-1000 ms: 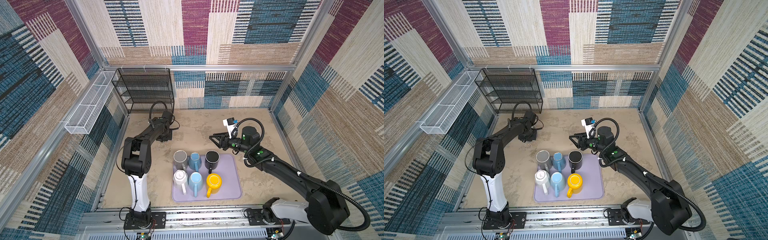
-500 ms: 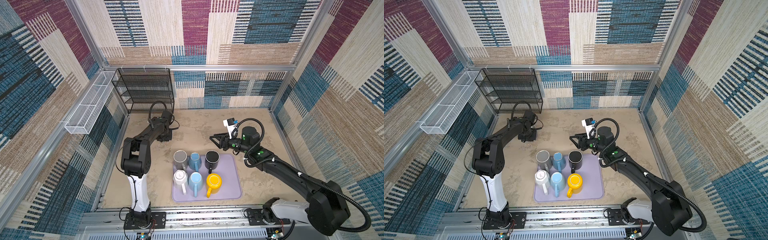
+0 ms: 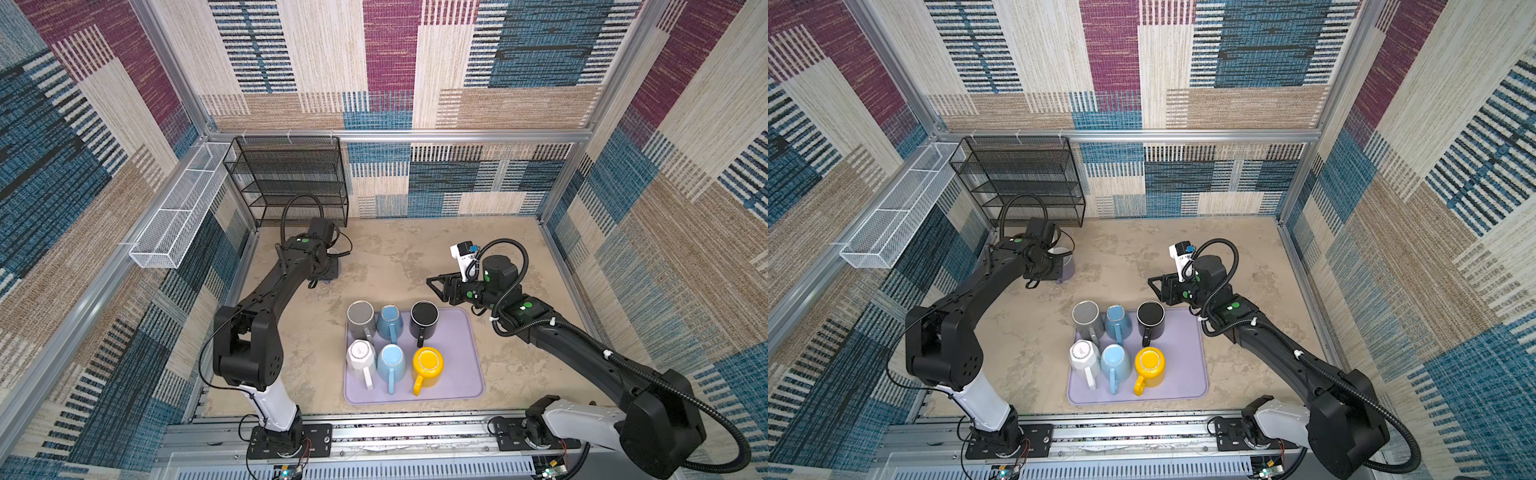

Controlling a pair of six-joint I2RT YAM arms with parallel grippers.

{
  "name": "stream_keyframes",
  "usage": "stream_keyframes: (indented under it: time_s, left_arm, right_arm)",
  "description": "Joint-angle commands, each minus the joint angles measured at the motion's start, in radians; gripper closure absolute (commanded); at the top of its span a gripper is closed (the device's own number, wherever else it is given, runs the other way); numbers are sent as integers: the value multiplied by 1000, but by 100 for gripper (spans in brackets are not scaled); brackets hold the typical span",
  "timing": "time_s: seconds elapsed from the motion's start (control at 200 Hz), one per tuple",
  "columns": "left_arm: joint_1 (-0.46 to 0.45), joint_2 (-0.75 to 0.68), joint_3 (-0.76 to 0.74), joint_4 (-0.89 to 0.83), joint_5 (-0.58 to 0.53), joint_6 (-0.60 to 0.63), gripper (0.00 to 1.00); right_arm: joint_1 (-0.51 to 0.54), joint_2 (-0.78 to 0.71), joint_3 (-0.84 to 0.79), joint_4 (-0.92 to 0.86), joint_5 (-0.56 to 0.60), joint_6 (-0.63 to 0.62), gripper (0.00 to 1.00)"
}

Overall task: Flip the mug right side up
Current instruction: 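Release the mug and raise the left gripper while the right gripper nears the black mug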

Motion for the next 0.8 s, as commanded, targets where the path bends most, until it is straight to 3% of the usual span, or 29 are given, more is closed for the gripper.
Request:
stream_keyframes:
  time_s: [0.0, 0.08, 0.311, 0.571, 0.676, 0.796]
  left_arm:
    - [0, -70, -60, 50, 82, -22, 70]
    - [-1, -122, -104, 63, 117, -40, 70]
    - [-3, -235, -215, 146, 251, -67, 70]
    - [-3, -285, -255, 211, 323, -79, 70]
    - [-3, -282, -257, 209, 321, -82, 70]
    - [-4, -282, -258, 206, 324, -84, 70]
  right_arm:
    - [44, -6, 3, -123, 114, 25, 37]
    - [96, -2, 13, -202, 205, 64, 36]
    - [172, -21, -12, -266, 290, 176, 35]
    - [221, -23, -54, -279, 291, 253, 34]
    - [245, -10, -62, -270, 288, 274, 26]
    - [273, 25, -54, -267, 300, 287, 25]
